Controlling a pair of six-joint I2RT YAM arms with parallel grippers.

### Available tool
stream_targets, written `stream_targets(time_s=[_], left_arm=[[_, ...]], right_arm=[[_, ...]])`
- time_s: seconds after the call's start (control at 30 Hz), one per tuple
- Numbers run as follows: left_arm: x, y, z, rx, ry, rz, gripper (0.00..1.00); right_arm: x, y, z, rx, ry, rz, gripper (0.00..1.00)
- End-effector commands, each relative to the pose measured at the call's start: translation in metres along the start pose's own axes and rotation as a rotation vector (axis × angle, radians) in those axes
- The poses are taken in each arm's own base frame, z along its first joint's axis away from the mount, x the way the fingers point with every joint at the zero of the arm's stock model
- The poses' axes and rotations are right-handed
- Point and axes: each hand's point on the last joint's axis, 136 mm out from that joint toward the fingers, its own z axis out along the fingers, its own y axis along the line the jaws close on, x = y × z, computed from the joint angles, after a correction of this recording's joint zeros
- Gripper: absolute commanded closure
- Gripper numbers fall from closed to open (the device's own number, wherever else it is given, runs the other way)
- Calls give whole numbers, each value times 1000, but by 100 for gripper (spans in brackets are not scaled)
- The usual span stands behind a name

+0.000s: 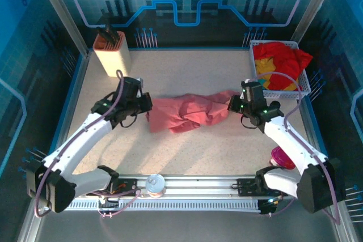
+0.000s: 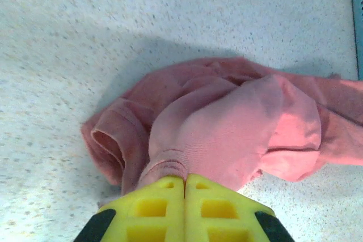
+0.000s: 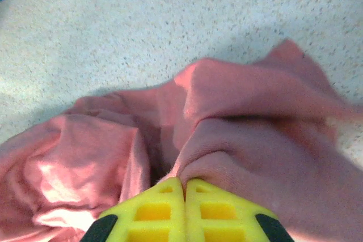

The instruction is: Fold and stack the t-shirts

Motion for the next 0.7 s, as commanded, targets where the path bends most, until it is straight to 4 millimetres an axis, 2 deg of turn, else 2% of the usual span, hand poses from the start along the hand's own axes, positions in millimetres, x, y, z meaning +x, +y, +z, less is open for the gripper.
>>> stream_targets(time_s=[0.0, 0.23, 0.43, 0.5, 0.53, 0.67], left_arm=[[5, 11, -19, -43, 63, 76, 100], [-4, 14, -35, -36, 47, 76, 100], [-26, 0, -50, 43, 1, 60, 100], [-41, -13, -49, 100, -8, 46, 100], [-50, -21, -46, 125, -10, 48, 100], [-98, -48, -33, 203, -53, 49, 100]], right_arm=[[-10, -7, -9, 32, -25, -4, 100], [-11, -14, -16, 51, -14, -10, 100], [-17, -8, -20, 21, -23, -4, 99], [-26, -2, -17, 3, -37, -4, 99], [-44, 9, -20, -19, -72, -5, 100], [-92, 36, -17, -71, -165, -8, 100]])
